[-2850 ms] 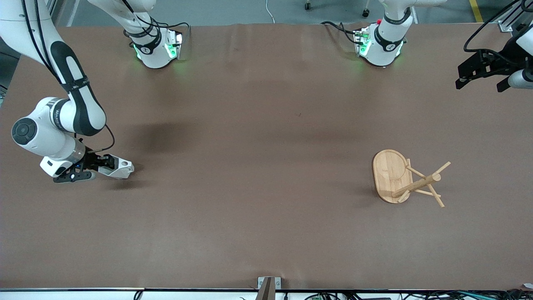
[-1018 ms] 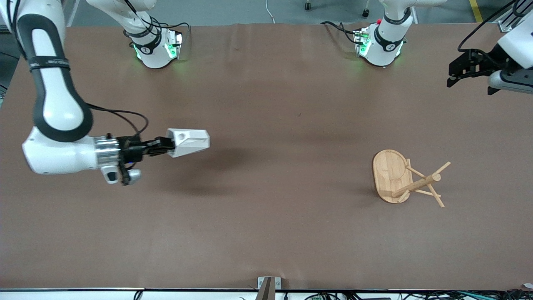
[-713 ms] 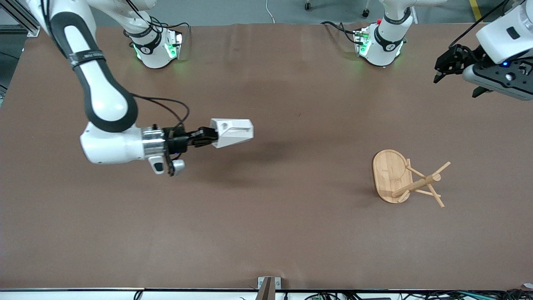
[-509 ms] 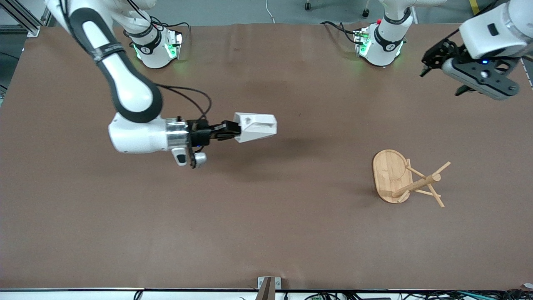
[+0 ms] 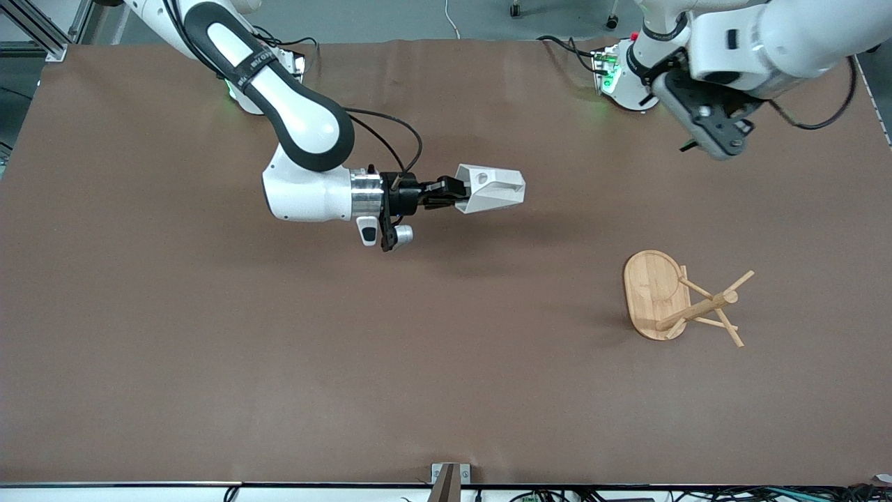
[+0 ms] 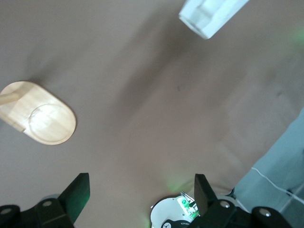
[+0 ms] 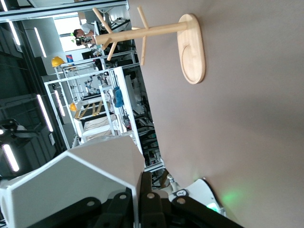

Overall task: Hang cup on rack
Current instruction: 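Close the left gripper on the cup held by the right gripper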

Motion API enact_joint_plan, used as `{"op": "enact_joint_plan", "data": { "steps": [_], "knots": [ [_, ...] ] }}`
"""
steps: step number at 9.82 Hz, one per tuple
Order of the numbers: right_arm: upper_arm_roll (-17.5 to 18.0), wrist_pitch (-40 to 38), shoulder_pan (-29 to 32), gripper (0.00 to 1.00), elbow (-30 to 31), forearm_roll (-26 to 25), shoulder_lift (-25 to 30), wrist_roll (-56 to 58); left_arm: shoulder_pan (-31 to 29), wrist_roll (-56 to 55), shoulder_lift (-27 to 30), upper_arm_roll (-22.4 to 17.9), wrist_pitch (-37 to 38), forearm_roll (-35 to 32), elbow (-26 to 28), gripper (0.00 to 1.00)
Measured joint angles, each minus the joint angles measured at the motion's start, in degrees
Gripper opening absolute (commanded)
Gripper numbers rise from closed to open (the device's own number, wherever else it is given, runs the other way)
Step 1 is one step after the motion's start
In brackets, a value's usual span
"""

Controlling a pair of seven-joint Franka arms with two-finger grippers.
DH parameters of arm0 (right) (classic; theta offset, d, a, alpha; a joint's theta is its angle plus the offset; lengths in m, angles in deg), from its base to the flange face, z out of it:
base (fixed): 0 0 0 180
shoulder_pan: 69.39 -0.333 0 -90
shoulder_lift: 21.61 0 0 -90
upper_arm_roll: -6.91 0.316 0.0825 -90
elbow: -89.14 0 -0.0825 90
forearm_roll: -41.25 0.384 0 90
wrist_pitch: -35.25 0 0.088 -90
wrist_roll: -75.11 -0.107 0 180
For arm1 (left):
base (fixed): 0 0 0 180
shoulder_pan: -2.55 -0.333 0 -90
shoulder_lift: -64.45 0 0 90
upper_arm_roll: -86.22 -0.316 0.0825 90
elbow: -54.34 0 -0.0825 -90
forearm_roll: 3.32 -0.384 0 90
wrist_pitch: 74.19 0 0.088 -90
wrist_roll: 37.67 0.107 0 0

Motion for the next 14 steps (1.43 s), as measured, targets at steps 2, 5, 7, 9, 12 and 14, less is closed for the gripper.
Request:
{"op": "enact_joint_plan", "data": {
  "steps": [2,5,7,9,12,14],
  "knots": [
    [0.58,0.84,-0.38,0.01,0.0,1.6,-0.06,0.0,0.07,1.55,-1.43,3.37,-3.81,0.02,2.49,0.96],
    [1.93,0.89,-0.75,0.0,0.0,3.69,-0.1,-0.08,0.1,3.38,-2.25,5.63,-9.53,3.81,5.05,0.97],
    [2.76,1.04,-0.91,0.0,0.0,4.5,-0.17,-0.69,0.1,3.55,-3.71,6.68,-10.98,6.7,5.37,0.98],
    [3.34,2.02,-0.94,0.0,0.0,4.57,-0.18,-0.96,0.1,3.55,-6.36,7.43,-11.95,7.82,5.52,0.98],
    [3.68,2.81,-0.94,0.0,0.0,4.6,-0.2,-1.01,0.08,3.94,-7.69,9.61,-14.39,7.82,5.52,0.98],
    [3.7,2.91,-0.94,0.0,0.0,4.62,-0.2,-1.03,0.14,4.25,-7.71,11.05,-16.14,7.82,5.79,0.97]
  ]
}}
